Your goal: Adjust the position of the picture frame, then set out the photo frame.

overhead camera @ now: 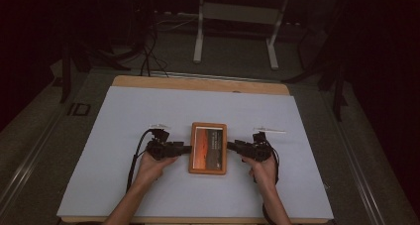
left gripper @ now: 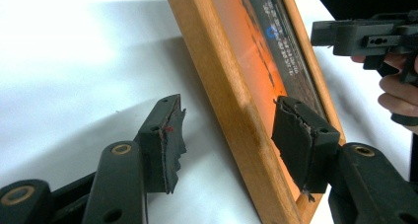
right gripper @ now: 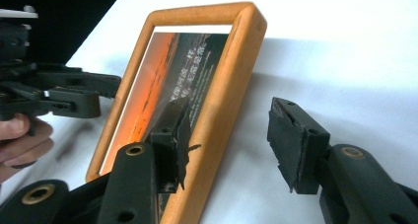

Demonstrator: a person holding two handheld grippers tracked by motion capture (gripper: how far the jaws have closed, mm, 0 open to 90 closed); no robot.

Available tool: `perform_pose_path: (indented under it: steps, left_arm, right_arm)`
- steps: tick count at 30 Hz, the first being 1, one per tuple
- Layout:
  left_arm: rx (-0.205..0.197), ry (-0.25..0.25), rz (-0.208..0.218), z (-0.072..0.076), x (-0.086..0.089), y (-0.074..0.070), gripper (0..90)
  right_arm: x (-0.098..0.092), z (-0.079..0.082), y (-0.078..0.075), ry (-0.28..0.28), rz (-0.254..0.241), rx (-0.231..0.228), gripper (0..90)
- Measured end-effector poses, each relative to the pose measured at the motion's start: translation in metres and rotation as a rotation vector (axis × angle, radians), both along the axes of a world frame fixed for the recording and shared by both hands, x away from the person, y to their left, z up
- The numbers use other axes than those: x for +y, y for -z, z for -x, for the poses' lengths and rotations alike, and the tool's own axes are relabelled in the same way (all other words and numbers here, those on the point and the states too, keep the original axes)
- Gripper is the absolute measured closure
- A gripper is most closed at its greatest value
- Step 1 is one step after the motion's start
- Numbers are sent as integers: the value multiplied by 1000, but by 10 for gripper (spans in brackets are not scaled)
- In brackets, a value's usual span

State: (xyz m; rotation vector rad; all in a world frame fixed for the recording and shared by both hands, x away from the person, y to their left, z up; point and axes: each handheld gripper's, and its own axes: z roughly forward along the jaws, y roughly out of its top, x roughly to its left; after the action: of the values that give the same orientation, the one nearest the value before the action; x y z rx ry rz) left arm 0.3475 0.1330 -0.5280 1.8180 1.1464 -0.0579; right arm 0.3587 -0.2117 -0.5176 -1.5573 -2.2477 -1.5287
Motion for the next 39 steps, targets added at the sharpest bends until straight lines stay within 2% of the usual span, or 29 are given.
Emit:
perform_pose_path:
  steps: [4,7,16,19,20,25,30,34,35,37,39]
  left_arm:
    - [-55,-27,-40,6,1,-5,447]
    - [-100,-46,-67,11,1,-10,444]
    - [-220,-119,-83,25,4,-20,445]
    - [-248,-132,-69,29,6,-23,445]
    - [-255,-129,-54,30,7,-24,446]
    - [-283,-128,-45,33,9,-27,446]
    - [-291,-126,-47,34,9,-29,445]
    - [-296,-128,-43,35,9,-31,445]
    - [-296,-127,-44,35,9,-32,445]
    - [-298,-128,-43,35,9,-32,445]
    - [-297,-127,-43,36,9,-33,445]
  right_arm:
    - [0,1,-3,-6,19,-21,502]
    - [3,1,-6,-18,51,-44,499]
    - [11,6,-12,-38,145,-121,496]
    - [13,7,-15,-41,169,-152,494]
    - [13,8,-17,-43,176,-160,494]
    - [19,8,-21,-64,204,-201,494]
    - [25,7,-27,-78,228,-242,508]
    - [35,4,-33,-76,270,-286,531]
    - [37,3,-33,-74,282,-290,555]
    - [42,2,-32,-82,298,-302,658]
    - [47,1,-33,-67,325,-325,779]
